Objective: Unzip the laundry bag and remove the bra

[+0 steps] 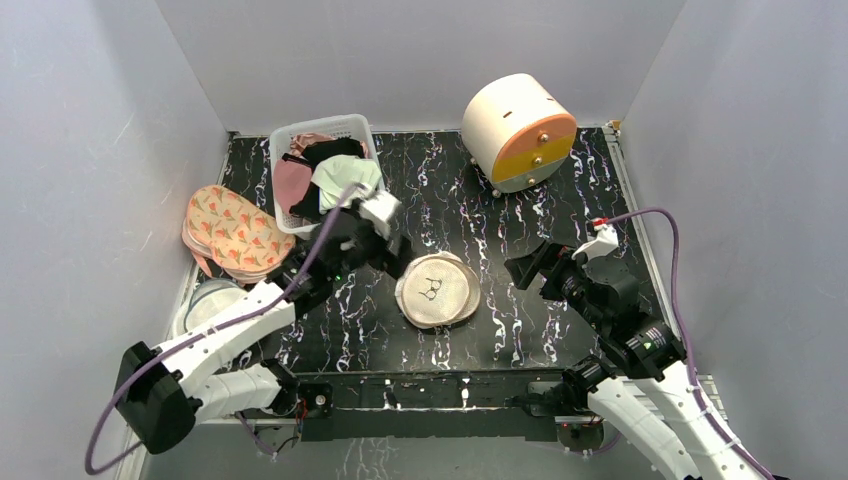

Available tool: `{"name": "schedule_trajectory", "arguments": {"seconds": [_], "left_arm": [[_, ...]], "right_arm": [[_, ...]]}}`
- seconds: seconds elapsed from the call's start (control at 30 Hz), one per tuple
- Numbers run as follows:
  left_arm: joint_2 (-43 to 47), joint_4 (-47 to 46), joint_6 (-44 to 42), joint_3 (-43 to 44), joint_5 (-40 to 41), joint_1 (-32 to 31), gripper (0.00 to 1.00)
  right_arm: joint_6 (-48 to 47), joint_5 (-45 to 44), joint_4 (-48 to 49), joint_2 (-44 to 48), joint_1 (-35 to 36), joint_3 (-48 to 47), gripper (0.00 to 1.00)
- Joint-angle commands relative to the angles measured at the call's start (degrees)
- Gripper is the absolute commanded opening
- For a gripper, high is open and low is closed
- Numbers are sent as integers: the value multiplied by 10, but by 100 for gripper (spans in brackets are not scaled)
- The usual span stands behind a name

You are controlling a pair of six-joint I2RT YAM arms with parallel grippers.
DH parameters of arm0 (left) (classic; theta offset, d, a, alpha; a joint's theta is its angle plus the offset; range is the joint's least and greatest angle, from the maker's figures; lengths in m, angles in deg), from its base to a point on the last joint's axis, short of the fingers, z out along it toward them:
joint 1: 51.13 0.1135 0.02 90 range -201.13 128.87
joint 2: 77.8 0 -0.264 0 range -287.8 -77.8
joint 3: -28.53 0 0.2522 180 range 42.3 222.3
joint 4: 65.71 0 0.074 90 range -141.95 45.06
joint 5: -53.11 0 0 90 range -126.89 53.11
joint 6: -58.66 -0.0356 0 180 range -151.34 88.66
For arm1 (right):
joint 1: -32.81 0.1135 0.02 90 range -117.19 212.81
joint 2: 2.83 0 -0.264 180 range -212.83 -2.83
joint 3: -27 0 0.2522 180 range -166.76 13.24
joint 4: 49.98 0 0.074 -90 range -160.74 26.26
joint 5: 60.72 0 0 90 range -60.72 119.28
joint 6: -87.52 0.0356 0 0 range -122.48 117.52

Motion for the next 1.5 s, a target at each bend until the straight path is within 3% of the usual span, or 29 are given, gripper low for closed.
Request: {"name": "schedule_trajectory", "arguments": {"seconds": [0.0,0.13,0.3,0.67,0.87,1.07,1.47], "left_arm": [[14,-57,170,-25,-22,139,98],[45,-40,243,0,18,210,98],[102,11,272,78,153,215,98],[161,69,165,264,195,215,98],[174,86,132,326,204,215,98],[192,61,122,321,217,215,98],[180,75,123,316,214,215,98]], "right_arm": [[0,0,17,-4,3,-3,96],[0,1,22,-13,3,-4,96],[-45,-34,21,-64,3,-48,97],[-223,-204,-35,-270,3,-334,98],[-269,-145,-19,-301,3,-448,98],[-271,-102,14,-289,3,-471,98],[-267,-120,39,-255,3,-447,98]]}}
